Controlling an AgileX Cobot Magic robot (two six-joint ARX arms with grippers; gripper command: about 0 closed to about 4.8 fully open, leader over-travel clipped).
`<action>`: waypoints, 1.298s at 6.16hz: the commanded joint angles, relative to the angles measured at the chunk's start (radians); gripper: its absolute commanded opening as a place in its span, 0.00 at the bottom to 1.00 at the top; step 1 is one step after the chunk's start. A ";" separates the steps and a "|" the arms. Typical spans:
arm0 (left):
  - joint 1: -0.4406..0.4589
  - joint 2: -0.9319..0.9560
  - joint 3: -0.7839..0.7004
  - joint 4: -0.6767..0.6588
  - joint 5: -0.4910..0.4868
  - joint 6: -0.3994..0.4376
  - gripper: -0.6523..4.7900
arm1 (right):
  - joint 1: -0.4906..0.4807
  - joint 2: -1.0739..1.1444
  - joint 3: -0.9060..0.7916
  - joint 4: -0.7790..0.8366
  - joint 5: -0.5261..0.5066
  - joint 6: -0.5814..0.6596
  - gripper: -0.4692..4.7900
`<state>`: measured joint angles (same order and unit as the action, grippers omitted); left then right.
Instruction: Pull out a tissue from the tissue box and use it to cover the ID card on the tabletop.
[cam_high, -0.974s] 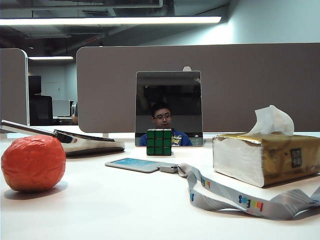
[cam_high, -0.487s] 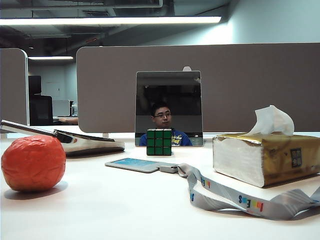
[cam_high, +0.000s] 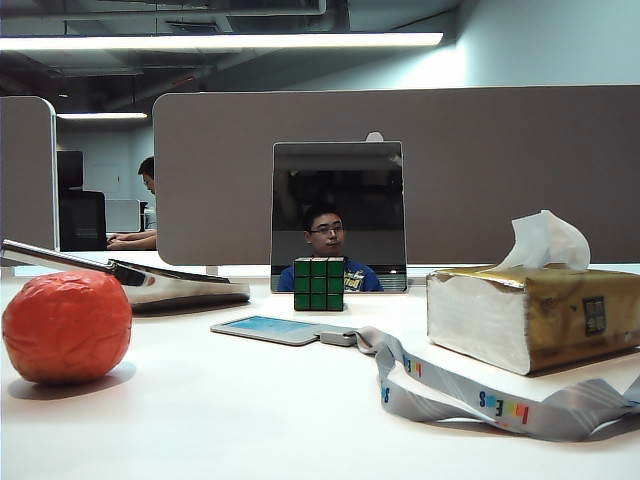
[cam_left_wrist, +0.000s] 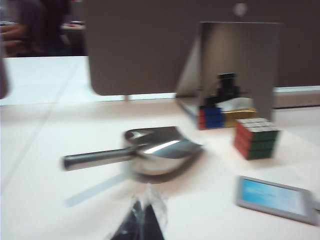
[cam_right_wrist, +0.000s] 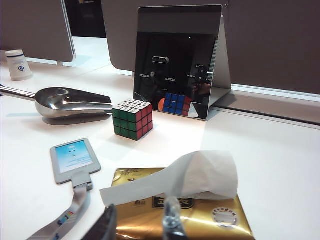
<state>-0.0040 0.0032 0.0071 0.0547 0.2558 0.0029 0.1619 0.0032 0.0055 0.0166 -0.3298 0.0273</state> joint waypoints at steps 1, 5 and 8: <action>-0.001 0.001 0.004 -0.007 0.431 -0.003 0.11 | 0.007 0.000 -0.001 0.013 0.043 -0.048 0.42; -0.002 0.001 0.004 -0.056 0.578 -0.019 0.11 | 0.012 0.085 -0.001 0.029 0.107 -0.088 0.55; -0.002 0.001 0.004 -0.024 0.576 -0.041 0.11 | 0.025 0.825 0.124 0.607 0.058 -0.110 0.66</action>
<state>-0.0040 0.0032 0.0078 0.0132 0.8268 -0.0357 0.1825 0.7998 0.1085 0.5831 -0.2657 -0.0799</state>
